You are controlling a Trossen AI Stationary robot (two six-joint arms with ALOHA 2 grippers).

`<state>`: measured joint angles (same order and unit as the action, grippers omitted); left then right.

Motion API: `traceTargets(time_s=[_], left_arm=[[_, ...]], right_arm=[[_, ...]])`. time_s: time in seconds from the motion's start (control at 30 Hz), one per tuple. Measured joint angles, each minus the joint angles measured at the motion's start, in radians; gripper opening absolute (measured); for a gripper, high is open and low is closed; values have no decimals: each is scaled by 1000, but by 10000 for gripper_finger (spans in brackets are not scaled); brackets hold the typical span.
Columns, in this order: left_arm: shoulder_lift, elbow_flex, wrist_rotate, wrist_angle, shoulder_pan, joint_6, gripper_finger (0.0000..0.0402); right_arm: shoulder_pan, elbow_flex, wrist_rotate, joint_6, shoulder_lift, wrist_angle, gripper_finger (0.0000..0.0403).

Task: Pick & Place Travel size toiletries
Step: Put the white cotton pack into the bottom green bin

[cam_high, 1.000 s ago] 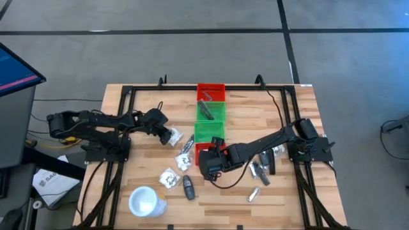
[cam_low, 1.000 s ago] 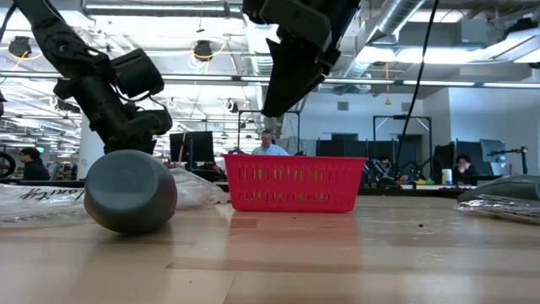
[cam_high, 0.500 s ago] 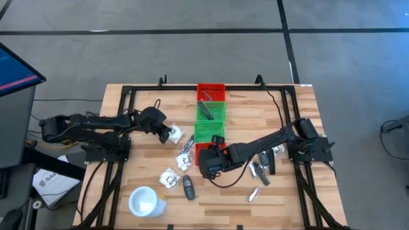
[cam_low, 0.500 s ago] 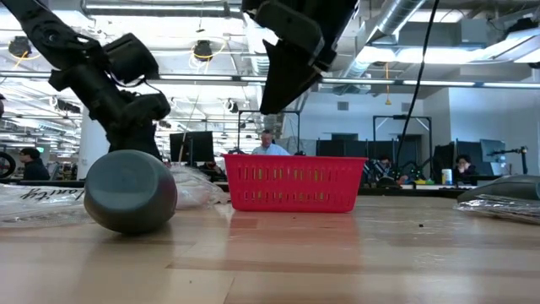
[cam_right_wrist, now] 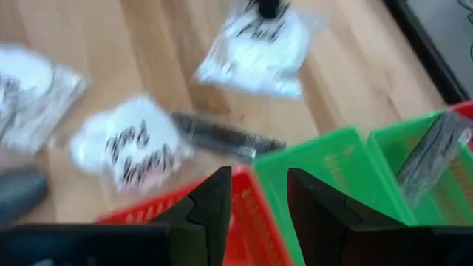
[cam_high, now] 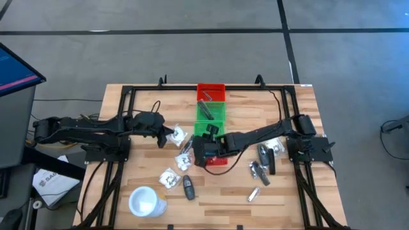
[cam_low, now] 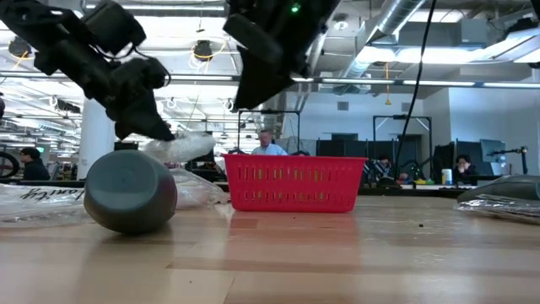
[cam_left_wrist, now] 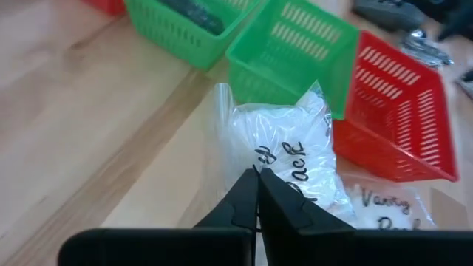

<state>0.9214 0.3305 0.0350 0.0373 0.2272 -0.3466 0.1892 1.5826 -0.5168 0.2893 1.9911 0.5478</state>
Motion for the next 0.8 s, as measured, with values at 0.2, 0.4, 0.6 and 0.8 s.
traceTargets(time_s=[0.2, 0.4, 0.6, 0.8], left_arm=[[-45, 0, 105, 1, -95, 11, 0], [-51, 0, 248, 1, -181, 54, 0], [-51, 0, 336, -1, -244, 78, 0], [-51, 0, 381, -11, -277, 99, 0]], right_arm=[[-79, 0, 208, -38, 0, -152, 122], [-143, 0, 339, -38, 0, -206, 122], [-185, 0, 418, -38, 15, -231, 122], [-209, 0, 447, -35, 14, -249, 122]])
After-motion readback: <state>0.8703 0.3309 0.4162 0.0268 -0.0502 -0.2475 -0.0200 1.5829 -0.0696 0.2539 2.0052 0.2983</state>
